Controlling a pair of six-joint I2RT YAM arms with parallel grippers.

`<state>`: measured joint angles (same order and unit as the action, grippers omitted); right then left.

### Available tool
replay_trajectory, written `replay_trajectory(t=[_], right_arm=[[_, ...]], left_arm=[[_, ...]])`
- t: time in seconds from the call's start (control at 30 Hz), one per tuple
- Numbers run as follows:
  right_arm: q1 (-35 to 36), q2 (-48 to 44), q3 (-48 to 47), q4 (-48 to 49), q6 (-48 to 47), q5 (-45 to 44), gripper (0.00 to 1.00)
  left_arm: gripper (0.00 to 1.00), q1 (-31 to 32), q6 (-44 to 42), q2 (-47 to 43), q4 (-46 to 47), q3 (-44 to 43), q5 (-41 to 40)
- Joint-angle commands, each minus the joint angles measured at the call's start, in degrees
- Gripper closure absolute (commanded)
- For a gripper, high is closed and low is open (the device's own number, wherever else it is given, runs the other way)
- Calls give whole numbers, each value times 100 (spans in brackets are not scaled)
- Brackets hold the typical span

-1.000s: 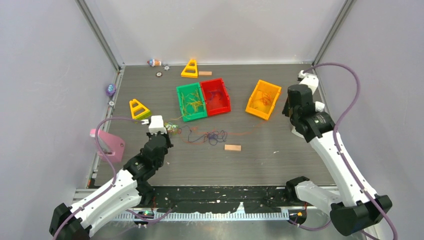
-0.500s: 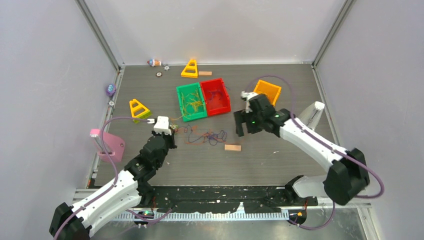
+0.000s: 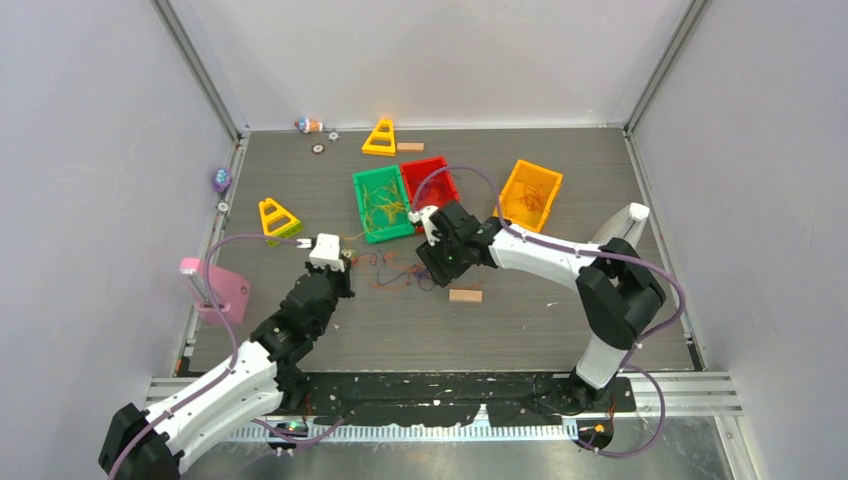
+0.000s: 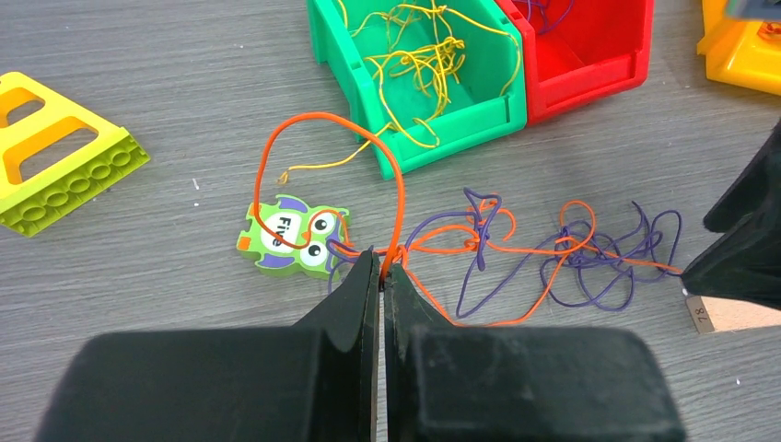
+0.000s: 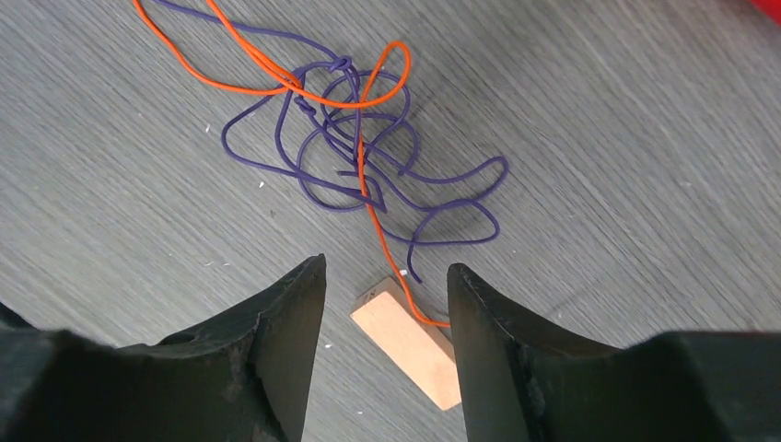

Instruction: Untangle the cables

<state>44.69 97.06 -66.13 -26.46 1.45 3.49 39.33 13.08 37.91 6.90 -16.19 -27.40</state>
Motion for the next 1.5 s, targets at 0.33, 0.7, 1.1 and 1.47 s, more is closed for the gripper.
replay_trajectory(t=[0.33,0.7,1.1,1.47], right_arm=[[101,607,-67,656,-184,126,68],[97,-235,333,575,242,-678,94],[-2264,-3066,1311,51,1951,-1982,95],[-3499,-4119,1771,-253,2774,-2183,95]], left_arm=[[100,4,-69,-15,367,11,-116],[100,4,-69,17,349,19,-240],[100,-87,874,196,-482,-180,-2078],[100,-509,1501,-239,-1036,-160,-2762]])
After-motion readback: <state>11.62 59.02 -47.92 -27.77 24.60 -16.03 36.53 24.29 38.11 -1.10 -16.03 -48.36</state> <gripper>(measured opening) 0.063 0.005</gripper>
